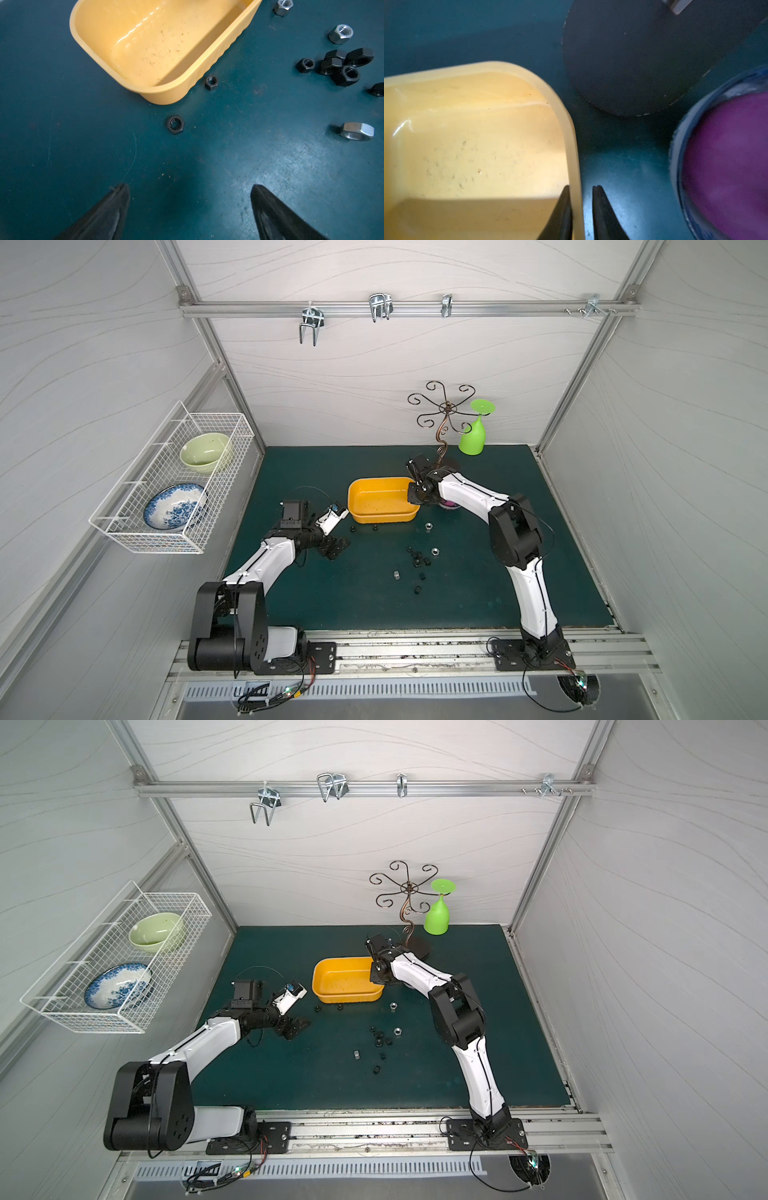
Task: Put the nuts on the desktop into the storage box
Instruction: Adjust the storage box at the center of the board, then pick up the nut from the center of the board.
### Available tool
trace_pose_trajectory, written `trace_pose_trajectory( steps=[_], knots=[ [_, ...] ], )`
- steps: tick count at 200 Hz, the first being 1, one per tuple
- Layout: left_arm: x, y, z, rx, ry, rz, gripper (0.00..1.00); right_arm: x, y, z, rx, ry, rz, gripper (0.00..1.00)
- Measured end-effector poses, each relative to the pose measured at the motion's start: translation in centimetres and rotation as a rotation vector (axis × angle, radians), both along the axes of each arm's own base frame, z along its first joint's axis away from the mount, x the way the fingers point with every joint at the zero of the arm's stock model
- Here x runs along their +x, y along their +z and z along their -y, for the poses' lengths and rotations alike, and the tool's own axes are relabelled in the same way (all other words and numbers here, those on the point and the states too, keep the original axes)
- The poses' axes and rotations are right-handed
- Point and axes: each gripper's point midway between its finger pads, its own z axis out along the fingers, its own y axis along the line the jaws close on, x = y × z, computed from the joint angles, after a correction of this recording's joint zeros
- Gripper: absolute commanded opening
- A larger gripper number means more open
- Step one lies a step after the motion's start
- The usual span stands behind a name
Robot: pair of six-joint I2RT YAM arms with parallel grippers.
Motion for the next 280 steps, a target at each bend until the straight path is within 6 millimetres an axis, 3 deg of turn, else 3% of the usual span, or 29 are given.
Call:
trace_pose_trajectory(
  steps=[32, 56, 90, 124, 150, 181, 191, 241, 259, 280],
  knots=[
    [-0.3, -0.2, 0.0, 0.001, -0.002, -0.016, 0.96, 0.1, -0.1, 1.1, -0.059, -0.017, 0.014, 0.15],
    [-0.5, -0.3, 0.1, 0.004, -0.017, -0.018, 0.96, -0.2, -0.1, 1.6, -0.087, -0.022, 0.008, 0.30],
    [-0.1, -0.4, 0.3, 0.015, -0.055, -0.025, 0.96, -1.0, 0.5, 1.9, -0.080, -0.018, -0.008, 0.41],
    [2.3, -0.3, 0.3, 0.039, -0.077, -0.019, 0.95, -2.0, 5.1, 1.7, 0.004, 0.002, 0.038, 0.48],
    [3.6, -0.5, 0.8, 0.062, -0.113, -0.009, 0.95, -3.9, 10.0, 1.3, 0.114, 0.086, 0.099, 0.64],
    [3.8, -1.5, 1.6, 0.077, -0.158, -0.021, 0.95, -8.1, 13.8, 0.6, 0.246, 0.274, 0.164, 0.86],
    [3.9, -1.8, 1.7, 0.077, -0.166, -0.028, 0.95, -10.0, 14.1, 0.3, 0.276, 0.347, 0.174, 0.99],
    [5.0, -2.2, 2.0, 0.084, -0.197, -0.044, 0.94, -20.6, 14.5, -3.4, 0.246, 0.780, 0.288, 0.99],
    [5.2, -2.3, 2.1, 0.093, -0.209, -0.055, 0.92, -24.3, 13.6, -4.4, 0.220, 0.920, 0.355, 0.99],
    [5.5, -2.8, 2.2, 0.119, -0.210, -0.078, 0.90, -27.3, 12.0, -4.6, 0.178, 1.032, 0.444, 0.99]
  ],
)
